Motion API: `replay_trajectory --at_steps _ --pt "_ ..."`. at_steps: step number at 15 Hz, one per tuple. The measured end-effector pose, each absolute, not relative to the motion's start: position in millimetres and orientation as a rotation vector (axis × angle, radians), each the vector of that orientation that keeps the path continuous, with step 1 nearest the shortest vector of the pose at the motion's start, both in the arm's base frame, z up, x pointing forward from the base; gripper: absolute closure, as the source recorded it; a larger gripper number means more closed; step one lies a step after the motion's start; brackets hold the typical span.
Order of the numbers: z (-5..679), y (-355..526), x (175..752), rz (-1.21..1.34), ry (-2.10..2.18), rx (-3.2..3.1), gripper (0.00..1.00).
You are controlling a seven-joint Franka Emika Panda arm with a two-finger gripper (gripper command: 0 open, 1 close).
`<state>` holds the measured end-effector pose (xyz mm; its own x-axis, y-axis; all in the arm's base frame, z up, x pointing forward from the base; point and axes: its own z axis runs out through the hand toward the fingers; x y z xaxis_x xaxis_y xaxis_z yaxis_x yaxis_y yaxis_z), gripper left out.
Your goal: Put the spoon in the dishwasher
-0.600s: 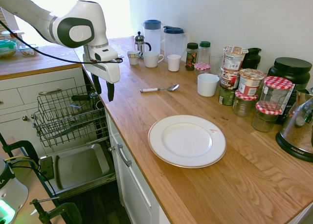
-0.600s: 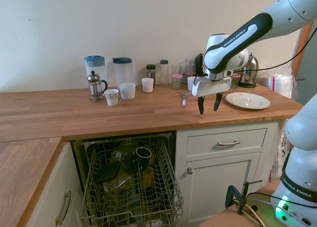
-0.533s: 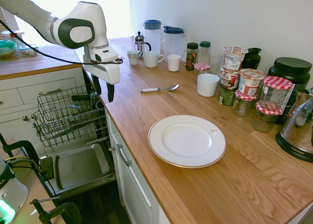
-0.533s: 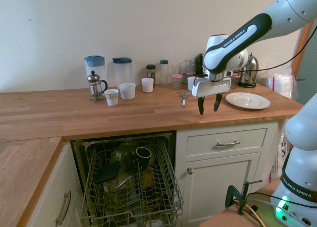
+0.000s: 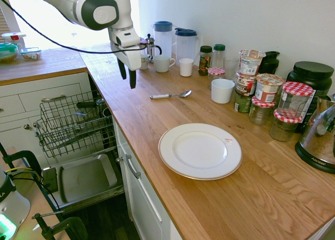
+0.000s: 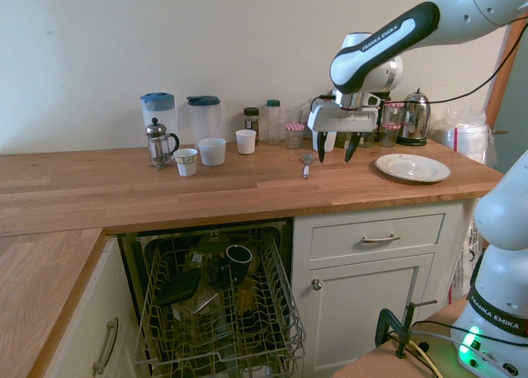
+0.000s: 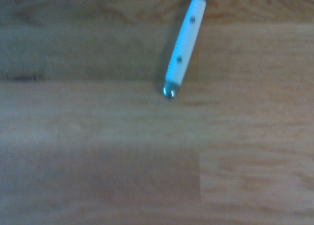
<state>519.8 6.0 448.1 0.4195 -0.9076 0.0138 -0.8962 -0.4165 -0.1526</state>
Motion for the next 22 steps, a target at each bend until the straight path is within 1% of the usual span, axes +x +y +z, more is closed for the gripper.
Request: replay_trajectory --at_steps 4,8,14,17,22 --pt "431 -2 593 -0.136 1.857 -2.413 0.0" --pt "402 -8 637 -0.137 2.03 -2.313 0.0" --pt "376 -38 678 -0.158 2.14 -2.228 0.0" --pt "359 -41 694 -0.125 2.161 -2.226 0.0" --pt "347 -50 707 -0.094 2.195 -2.216 0.0"
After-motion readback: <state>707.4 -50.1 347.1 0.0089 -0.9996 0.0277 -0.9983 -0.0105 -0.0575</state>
